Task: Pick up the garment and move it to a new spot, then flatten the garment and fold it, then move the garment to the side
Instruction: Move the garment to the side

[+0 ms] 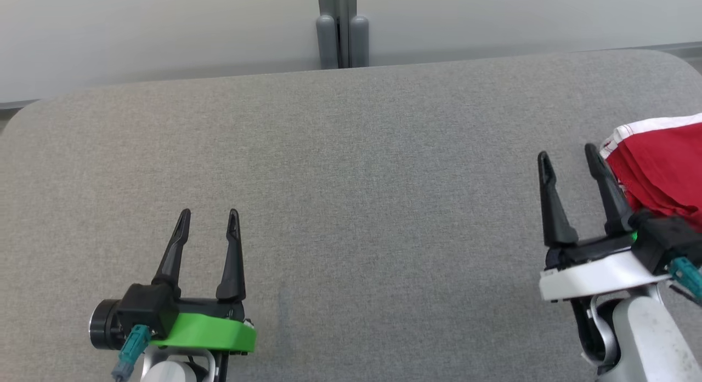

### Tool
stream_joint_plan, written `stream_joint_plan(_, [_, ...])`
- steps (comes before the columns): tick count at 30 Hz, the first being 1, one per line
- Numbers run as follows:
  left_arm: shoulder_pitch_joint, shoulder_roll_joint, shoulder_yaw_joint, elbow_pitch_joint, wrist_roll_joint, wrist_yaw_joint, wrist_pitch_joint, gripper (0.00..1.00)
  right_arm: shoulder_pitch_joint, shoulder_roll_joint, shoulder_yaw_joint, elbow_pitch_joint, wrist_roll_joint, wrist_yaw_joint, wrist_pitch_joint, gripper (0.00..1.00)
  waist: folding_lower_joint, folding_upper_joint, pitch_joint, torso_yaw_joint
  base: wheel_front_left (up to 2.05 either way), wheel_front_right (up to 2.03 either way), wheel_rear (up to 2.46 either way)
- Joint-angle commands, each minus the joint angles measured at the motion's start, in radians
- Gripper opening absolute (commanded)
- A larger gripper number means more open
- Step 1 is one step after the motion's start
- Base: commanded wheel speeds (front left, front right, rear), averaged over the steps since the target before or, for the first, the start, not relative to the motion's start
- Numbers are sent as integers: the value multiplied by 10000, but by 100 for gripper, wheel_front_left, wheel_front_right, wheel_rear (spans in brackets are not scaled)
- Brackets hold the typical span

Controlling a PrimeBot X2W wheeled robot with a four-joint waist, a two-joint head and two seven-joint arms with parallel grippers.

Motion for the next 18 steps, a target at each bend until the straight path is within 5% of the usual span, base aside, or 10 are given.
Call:
stream_joint_plan(1, [201, 21, 4, -26, 117, -41, 0, 100, 251, 191, -112, -73, -106, -18, -26, 100, 1, 0, -116, 120, 0, 0, 0])
stream_joint_plan(18, [294, 20, 134, -101, 89, 253, 2, 100, 616, 829, -302, -211, -760, -18, -27, 100, 1, 0, -209, 19, 0, 0, 0])
